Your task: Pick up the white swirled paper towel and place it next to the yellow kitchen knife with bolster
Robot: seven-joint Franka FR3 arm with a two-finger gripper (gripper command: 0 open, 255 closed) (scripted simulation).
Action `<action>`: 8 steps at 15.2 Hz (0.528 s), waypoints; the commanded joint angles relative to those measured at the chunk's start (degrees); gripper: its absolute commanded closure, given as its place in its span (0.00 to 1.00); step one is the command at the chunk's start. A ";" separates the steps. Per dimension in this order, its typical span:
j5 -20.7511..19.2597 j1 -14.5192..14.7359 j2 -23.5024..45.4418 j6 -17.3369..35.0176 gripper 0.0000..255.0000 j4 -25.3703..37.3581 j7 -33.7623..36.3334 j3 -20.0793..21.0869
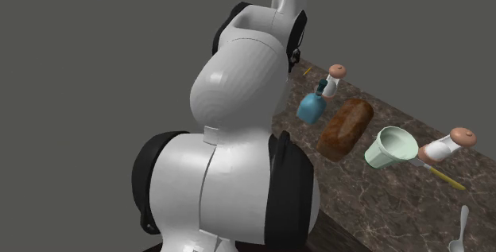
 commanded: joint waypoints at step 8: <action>0.91 -0.35 1.89 3.31 0.00 -1.53 -0.58 0.43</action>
